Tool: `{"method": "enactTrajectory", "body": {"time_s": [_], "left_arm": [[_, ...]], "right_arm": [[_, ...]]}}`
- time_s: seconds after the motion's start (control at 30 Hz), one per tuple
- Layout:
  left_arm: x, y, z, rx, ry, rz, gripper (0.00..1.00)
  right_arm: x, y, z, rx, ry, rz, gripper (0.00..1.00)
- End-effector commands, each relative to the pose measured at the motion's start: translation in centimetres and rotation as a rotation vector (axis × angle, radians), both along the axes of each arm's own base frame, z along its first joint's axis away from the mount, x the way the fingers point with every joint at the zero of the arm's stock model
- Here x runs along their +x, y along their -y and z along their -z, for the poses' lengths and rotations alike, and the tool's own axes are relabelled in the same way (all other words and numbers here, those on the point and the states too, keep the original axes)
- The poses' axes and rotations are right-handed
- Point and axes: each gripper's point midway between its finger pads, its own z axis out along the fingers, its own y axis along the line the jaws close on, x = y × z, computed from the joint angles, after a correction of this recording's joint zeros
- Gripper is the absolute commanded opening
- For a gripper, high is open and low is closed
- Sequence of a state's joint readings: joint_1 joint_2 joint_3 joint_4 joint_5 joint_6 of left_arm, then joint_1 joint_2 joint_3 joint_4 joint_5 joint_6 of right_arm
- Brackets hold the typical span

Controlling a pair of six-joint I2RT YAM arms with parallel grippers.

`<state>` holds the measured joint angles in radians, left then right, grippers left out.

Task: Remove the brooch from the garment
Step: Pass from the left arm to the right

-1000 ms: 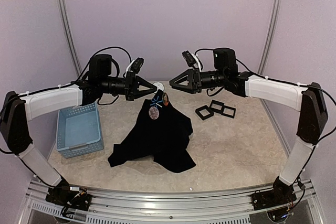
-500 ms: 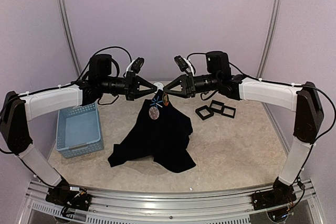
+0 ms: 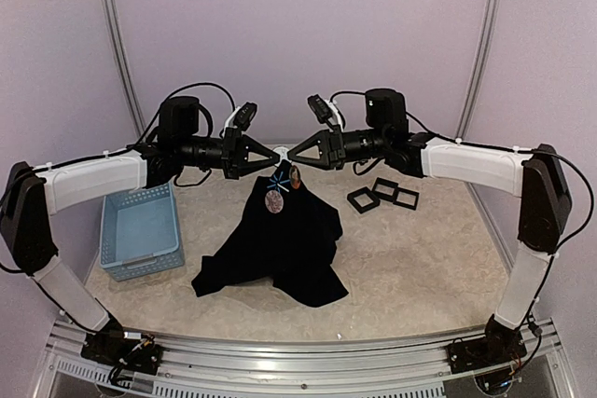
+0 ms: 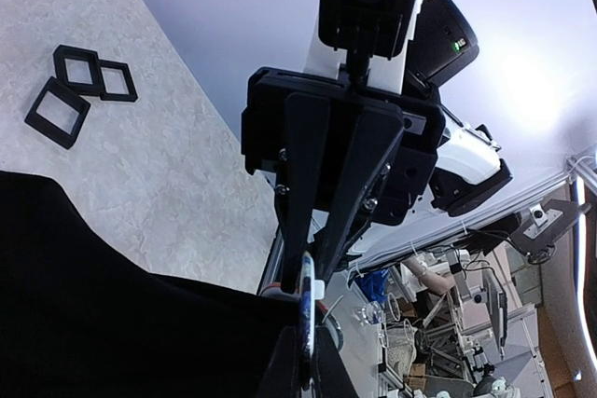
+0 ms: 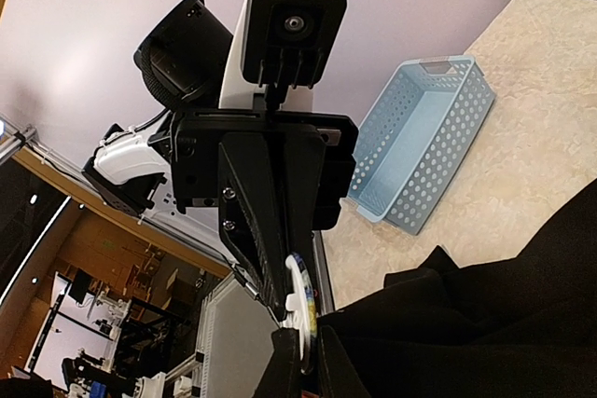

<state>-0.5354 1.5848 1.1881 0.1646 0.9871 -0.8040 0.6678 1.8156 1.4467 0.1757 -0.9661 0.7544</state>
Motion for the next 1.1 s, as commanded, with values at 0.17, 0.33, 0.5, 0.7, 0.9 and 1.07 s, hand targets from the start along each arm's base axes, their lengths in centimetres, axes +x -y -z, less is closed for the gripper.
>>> {"method": "enactTrajectory", "body": {"time_s": [0.17, 0.33, 0.5, 0.7, 0.9, 1.07], "left_arm": [[0.2, 0.6, -1.1, -0.020, 0.035, 0.023, 0.28], [0.5, 0.6, 0.2, 0.017, 0.046, 0.009, 0.79], [0.0, 0.6, 1.7, 0.070, 0.067, 0.024, 0.83], [-0.9, 1.1, 3.5, 0.136, 0.054, 0.038, 0.78], [-0.9, 1.0, 4.0, 0.159, 0.044, 0.021, 0.52], [-1.0, 0.8, 3.9, 0.165, 0.054, 0.010, 0.37]], "right_arm": [[0.0, -0.5, -0.7, 0.021, 0.031, -0.008, 0.00], [0.3, -0.4, -0.8, 0.017, 0.048, 0.014, 0.00], [0.8, -0.1, -0.5, -0.003, 0.052, 0.058, 0.00], [1.2, -0.1, -0.4, -0.008, 0.053, 0.082, 0.00], [1.4, -0.1, -0.1, -0.009, 0.042, 0.094, 0.00], [1.6, -0.1, 0.1, -0.008, 0.037, 0.104, 0.00]]}}
